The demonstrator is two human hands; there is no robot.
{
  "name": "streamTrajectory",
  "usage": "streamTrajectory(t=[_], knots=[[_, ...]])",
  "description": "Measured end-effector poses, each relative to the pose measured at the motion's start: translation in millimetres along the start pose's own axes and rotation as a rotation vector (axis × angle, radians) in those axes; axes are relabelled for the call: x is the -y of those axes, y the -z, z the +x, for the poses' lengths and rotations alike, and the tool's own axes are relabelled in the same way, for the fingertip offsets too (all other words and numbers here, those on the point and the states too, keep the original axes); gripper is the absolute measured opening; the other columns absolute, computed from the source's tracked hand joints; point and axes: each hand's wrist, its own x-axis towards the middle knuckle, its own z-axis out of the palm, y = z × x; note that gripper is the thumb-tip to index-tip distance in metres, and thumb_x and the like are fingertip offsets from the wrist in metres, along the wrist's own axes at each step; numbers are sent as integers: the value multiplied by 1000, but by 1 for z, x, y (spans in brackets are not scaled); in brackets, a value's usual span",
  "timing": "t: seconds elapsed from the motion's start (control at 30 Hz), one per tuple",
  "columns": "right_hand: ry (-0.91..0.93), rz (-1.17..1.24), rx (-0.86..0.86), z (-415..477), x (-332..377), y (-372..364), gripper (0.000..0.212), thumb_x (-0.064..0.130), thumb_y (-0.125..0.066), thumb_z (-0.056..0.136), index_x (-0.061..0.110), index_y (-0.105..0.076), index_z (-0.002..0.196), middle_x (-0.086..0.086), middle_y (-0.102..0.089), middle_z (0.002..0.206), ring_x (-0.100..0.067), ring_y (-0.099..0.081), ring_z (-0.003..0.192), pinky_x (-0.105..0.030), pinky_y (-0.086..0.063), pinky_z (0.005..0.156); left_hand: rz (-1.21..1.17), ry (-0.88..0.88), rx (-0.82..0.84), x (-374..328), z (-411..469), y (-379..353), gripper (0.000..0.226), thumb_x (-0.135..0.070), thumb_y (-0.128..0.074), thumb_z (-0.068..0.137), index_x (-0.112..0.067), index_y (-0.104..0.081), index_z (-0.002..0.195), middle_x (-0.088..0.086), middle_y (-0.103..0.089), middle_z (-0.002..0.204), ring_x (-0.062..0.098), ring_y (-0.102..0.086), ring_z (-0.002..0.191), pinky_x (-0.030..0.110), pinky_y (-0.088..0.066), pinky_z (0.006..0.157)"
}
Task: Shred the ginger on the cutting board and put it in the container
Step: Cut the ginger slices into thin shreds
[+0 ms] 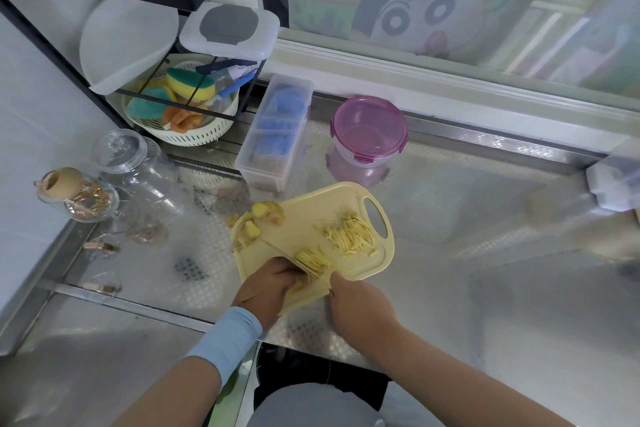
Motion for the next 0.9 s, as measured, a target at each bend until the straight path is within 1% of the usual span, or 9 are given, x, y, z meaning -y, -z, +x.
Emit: streamTrajectory(t=[0.1, 0.2, 0.33, 0.47, 0.53, 0.6, 0.73, 0.8, 0.9], knots=[[3, -21, 9, -2, 1, -1, 5, 14, -39, 97, 17, -36, 100, -1, -46, 79, -25, -48, 69, -34, -37, 60, 9, -18, 9, -1, 0, 2, 33, -23, -48, 82, -22, -77, 97, -2, -66, 110, 10, -50, 106, 13, -38, 93], [-18, -20, 8, 9, 7, 0, 5, 14, -38, 98, 17, -38, 102, -4, -48, 80, -28, -49, 71, -33, -37, 61, -17, -27, 34, 2, 1, 0, 29, -13, -60, 80, -21, -74, 104, -1, -63, 113, 13, -51, 107, 11, -34, 94], [-9, -30, 7, 23, 17, 5, 12, 8, -39, 97, 13, -43, 107, -9, -55, 85, -34, -57, 77, -36, -40, 62, -13, -50, 35, 3, -1, -1, 36, -21, -49, 83, -19, -73, 108, -2, -63, 114, 13, -53, 108, 15, -40, 93], [12, -9, -10, 22, 15, 2, 8, 9, -38, 98, 17, -36, 99, -3, -44, 77, -31, -51, 73, -36, -40, 61, 1, -35, 31, 2, 1, 0, 35, -20, -47, 84, -19, -75, 106, 0, -65, 111, 11, -51, 107, 10, -35, 96], [11, 8, -30, 17, 10, -2, 10, 12, -39, 98, 18, -39, 107, -3, -49, 83, -31, -51, 74, -36, -42, 62, 26, -39, 27, 2, 2, 1, 34, -21, -47, 83, -18, -76, 102, 3, -67, 109, 12, -51, 106, 8, -32, 96], [10, -11, -32, 8, 3, -6, 16, 15, -39, 99, 17, -40, 115, 0, -48, 82, -28, -49, 73, -35, -40, 62, 51, -38, 11, 1, 1, 0, 35, -23, -46, 82, -19, -77, 98, 3, -68, 109, 12, -50, 106, 13, -36, 94], [1, -15, -37, -4, -8, -10, 12, 20, -38, 103, 17, -41, 114, 4, -39, 73, -25, -49, 72, -34, -36, 62, 38, -18, 19, 2, 0, -2, 33, -22, -47, 82, -19, -77, 96, 3, -68, 108, 12, -50, 105, 11, -32, 94], [-8, -5, -18, -1, -5, -9, 7, 18, -38, 101, 17, -41, 108, 2, -43, 75, -27, -53, 75, -35, -37, 63, 18, -26, 30, 2, 0, -1, 33, -21, -48, 82, -18, -77, 99, 2, -67, 109, 12, -50, 106, 8, -30, 96], [-37, 21, -3, 12, 6, -6, 10, 12, -39, 98, 17, -42, 107, -7, -57, 90, -32, -60, 83, -35, -40, 65, -18, -17, 39, -1, 1, 1, 34, -20, -48, 84, -18, -75, 104, 0, -66, 111, 12, -52, 106, 4, -27, 97]])
